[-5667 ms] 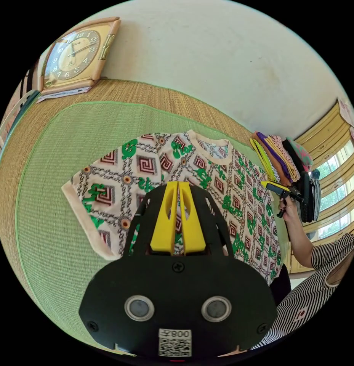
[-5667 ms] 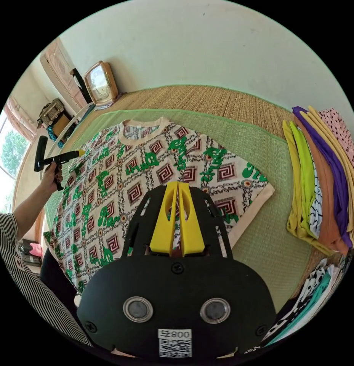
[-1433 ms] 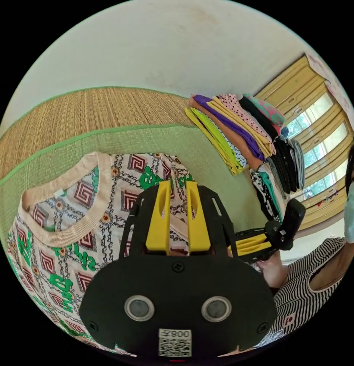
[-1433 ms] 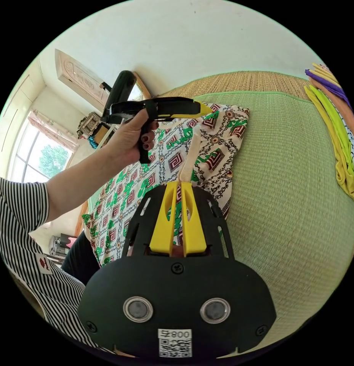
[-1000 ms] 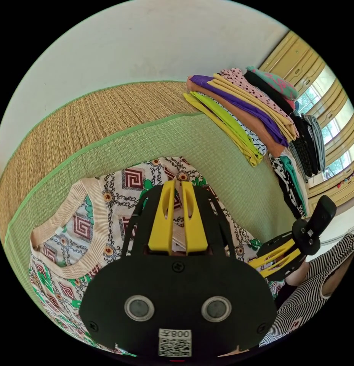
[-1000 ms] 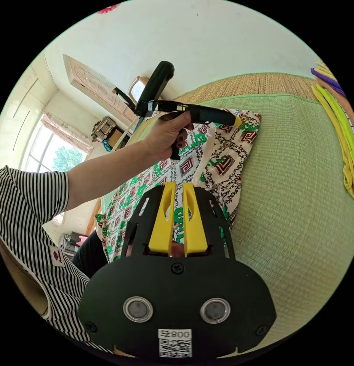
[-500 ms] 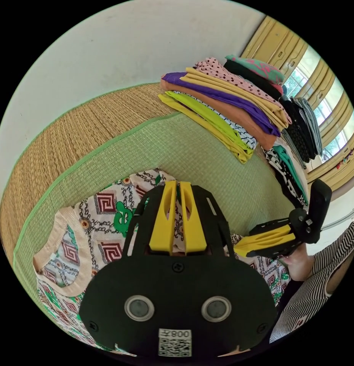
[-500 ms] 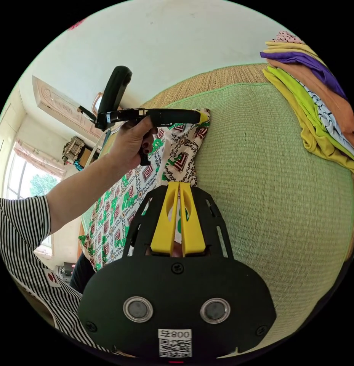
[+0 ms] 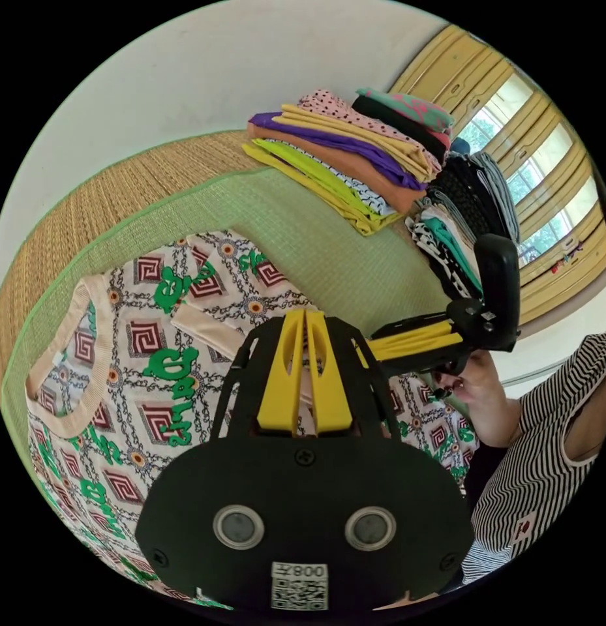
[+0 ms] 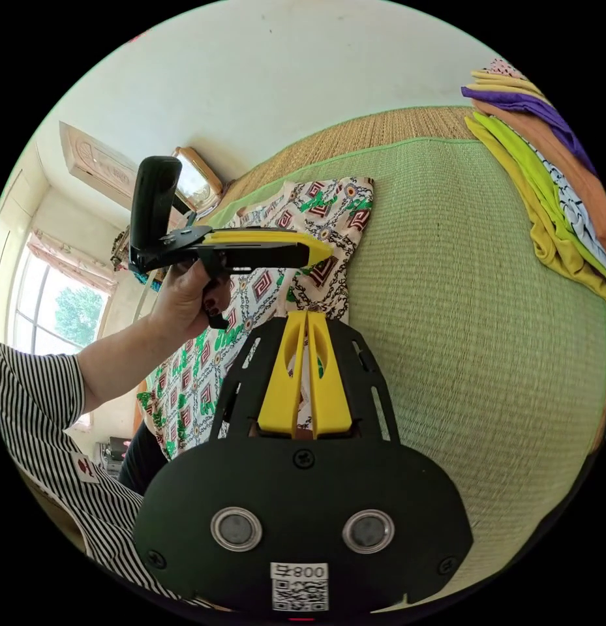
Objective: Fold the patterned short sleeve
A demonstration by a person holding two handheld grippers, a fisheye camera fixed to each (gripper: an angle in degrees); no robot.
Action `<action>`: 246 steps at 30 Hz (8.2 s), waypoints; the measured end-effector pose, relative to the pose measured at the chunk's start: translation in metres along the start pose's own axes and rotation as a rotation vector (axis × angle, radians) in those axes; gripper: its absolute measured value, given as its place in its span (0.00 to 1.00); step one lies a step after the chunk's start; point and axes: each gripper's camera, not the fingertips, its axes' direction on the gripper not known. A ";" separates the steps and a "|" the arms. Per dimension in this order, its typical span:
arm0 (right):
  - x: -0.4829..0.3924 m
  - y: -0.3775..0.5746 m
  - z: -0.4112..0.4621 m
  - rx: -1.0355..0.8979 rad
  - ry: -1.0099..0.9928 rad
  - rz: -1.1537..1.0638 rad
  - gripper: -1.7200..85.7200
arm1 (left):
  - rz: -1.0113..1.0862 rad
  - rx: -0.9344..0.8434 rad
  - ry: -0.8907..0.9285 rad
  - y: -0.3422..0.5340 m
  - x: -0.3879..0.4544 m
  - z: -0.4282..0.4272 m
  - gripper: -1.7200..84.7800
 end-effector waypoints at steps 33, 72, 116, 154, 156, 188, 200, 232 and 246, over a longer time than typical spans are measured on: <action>-0.028 -0.009 0.017 0.065 0.034 0.025 0.02 | -0.119 0.083 0.021 0.179 -0.050 -0.090 0.03; -0.512 -0.210 0.324 -0.319 -0.027 -0.625 0.11 | -1.014 0.839 0.107 0.794 -0.274 -0.347 0.04; -0.432 -0.332 0.375 -0.359 -0.180 -0.292 0.03 | -0.592 0.453 -0.113 0.689 -0.221 -0.367 0.04; -0.473 -0.228 0.377 -0.423 -0.029 -0.623 0.02 | -0.698 0.250 -0.204 0.615 -0.182 -0.332 0.02; -0.470 -0.217 0.391 -0.461 -0.019 -0.616 0.02 | -0.691 0.279 -0.204 0.616 -0.177 -0.335 0.02; -0.391 -0.119 0.309 -0.352 -0.128 -0.433 0.02 | -0.673 0.242 -0.175 0.656 -0.139 -0.320 0.02; -0.263 0.010 0.153 -0.373 -0.055 -0.119 0.02 | -0.696 0.276 -0.192 0.688 -0.117 -0.329 0.02; -0.099 0.354 -0.085 -0.179 -0.026 0.344 0.11 | -1.040 0.212 0.268 0.952 0.029 -0.339 0.16; -0.052 0.363 -0.059 -0.334 0.005 0.390 0.06 | -1.080 0.117 0.284 0.964 0.031 -0.314 0.10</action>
